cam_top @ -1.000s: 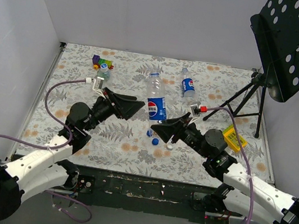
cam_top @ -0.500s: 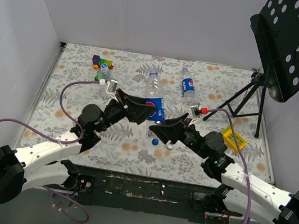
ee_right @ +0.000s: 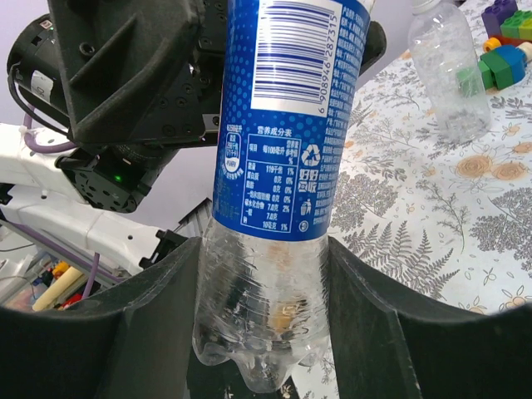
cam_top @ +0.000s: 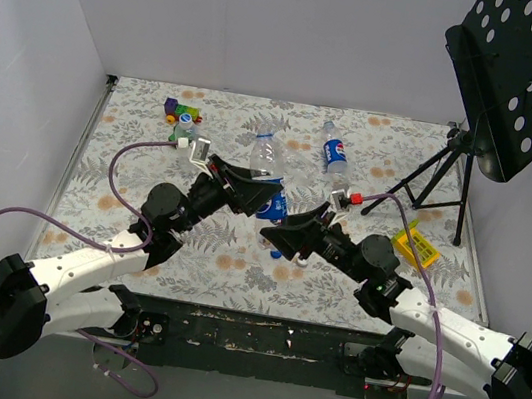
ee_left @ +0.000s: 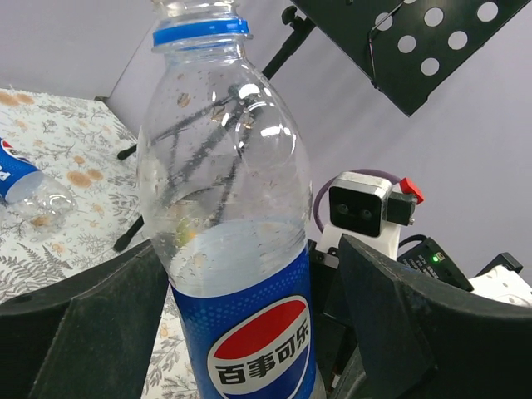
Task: Screw on the bottle caps
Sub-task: Pick up the plastic bottle at the center of the board.
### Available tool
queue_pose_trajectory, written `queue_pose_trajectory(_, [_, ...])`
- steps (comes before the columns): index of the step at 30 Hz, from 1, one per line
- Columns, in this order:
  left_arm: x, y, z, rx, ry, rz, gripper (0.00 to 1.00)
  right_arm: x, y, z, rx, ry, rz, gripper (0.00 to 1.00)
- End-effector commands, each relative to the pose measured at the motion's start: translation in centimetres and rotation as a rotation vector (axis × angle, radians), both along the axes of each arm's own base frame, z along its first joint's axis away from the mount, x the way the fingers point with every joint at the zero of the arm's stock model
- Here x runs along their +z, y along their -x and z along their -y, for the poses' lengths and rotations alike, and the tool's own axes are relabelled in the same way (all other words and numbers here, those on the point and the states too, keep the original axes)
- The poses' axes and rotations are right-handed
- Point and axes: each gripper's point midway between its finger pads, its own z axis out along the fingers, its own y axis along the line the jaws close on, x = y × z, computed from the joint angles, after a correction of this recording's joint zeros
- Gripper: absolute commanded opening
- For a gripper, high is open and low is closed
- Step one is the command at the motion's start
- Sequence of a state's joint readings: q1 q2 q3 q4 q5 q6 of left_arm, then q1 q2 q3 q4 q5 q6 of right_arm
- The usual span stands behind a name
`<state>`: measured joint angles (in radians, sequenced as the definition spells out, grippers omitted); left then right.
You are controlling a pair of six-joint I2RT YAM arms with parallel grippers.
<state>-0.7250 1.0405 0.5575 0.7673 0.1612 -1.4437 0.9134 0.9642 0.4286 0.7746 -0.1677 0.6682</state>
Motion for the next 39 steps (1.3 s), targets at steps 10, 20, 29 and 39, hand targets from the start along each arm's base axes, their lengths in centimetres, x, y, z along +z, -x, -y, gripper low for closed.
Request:
queue_pose_trajectory(10, [2.6, -0.4, -0.5, 0.047, 0.035, 0.023, 0.73, 0.2, 0.2, -0.7, -0.009, 0.036, 0.088, 0.49])
queue_pose_trajectory(20, [2.3, -1.3, -1.4, 0.125, 0.004, -0.003, 0.75, -0.6, 0.1, -0.9, -0.043, 0.099, 0.115, 0.49])
queue_pose_trajectory(29, [2.1, -2.0, -1.9, 0.172, -0.010, -0.024, 0.69, -1.1, 0.1, -1.3, -0.052, 0.126, 0.125, 0.50])
queue_pose_trajectory(39, [1.2, -2.4, -2.3, 0.203, -0.052, -0.060, 0.49, -1.6, -0.3, -1.1, -0.081, 0.150, 0.111, 0.54])
